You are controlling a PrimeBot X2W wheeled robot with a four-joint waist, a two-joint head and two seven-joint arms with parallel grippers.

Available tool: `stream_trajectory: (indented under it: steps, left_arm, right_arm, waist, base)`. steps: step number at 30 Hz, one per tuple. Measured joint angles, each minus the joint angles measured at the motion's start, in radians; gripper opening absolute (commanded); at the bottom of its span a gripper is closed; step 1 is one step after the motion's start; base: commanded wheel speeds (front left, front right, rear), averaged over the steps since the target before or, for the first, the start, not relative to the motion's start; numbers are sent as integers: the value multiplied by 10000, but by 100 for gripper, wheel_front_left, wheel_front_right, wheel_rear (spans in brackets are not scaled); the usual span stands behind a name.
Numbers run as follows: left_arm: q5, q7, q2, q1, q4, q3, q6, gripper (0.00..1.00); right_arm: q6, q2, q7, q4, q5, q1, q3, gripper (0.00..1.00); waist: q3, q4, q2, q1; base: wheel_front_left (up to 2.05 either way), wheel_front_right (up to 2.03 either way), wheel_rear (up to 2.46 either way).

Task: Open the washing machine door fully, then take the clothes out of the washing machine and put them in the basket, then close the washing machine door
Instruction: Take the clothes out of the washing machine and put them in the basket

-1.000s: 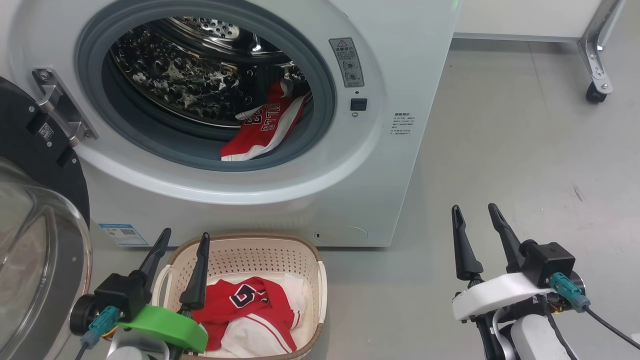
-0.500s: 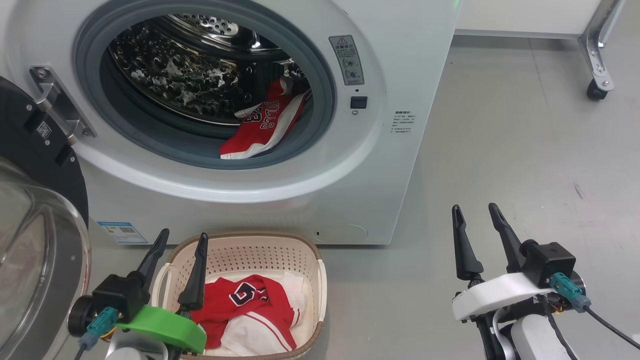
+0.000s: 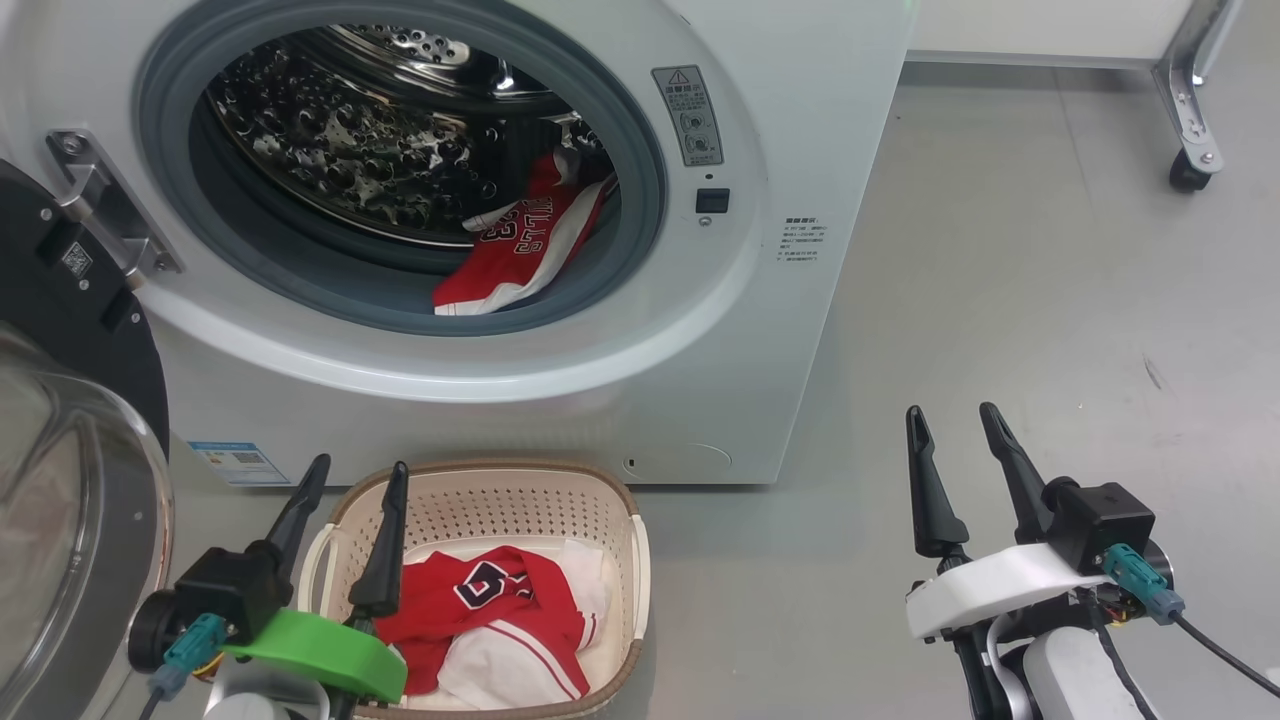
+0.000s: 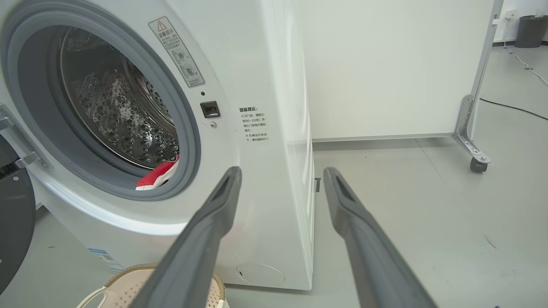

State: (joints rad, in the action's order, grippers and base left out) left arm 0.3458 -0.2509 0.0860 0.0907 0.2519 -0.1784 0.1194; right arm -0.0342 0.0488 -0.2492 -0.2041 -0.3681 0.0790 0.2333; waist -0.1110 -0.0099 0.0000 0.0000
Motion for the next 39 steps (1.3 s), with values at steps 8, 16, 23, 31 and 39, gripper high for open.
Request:
stream_trajectory:
  steps: [8, 16, 23, 31, 39]
  left_arm:
    - [0, 0, 10, -17, -196, 276, 0, 100]
    - [15, -2, 330, 25, -477, 591, 2, 100]
    - [297, 50, 792, 737, -600, 1120, 4, 100]
    - [1197, 865, 1384, 2269, -713, 1822, 6, 100]
    - [1363, 1889, 2382, 3830, -729, 1971, 6, 100]
  right_arm:
    - [0, -2, 0, 153, 12, 3, 148, 100]
    - [105, -2, 0, 529, -159, 35, 364, 100]
    - [270, 0, -2, 752, -104, 169, 520, 100]
    - [351, -2, 0, 1089, -117, 481, 932, 100]
    - [462, -2, 0, 1340, -364, 1043, 1406, 100]
  waist:
    - [-272, -184, 0, 0]
    - [-1000, -547, 0, 0]
    - [-1828, -905, 0, 0]
    - [-2874, -1428, 0, 0]
    - [-3864, -2079, 0, 1]
  base:
    - [0, 0, 0]
    - [0, 0, 0]
    - [0, 0, 0]
    - [0, 0, 0]
    - [0, 0, 0]
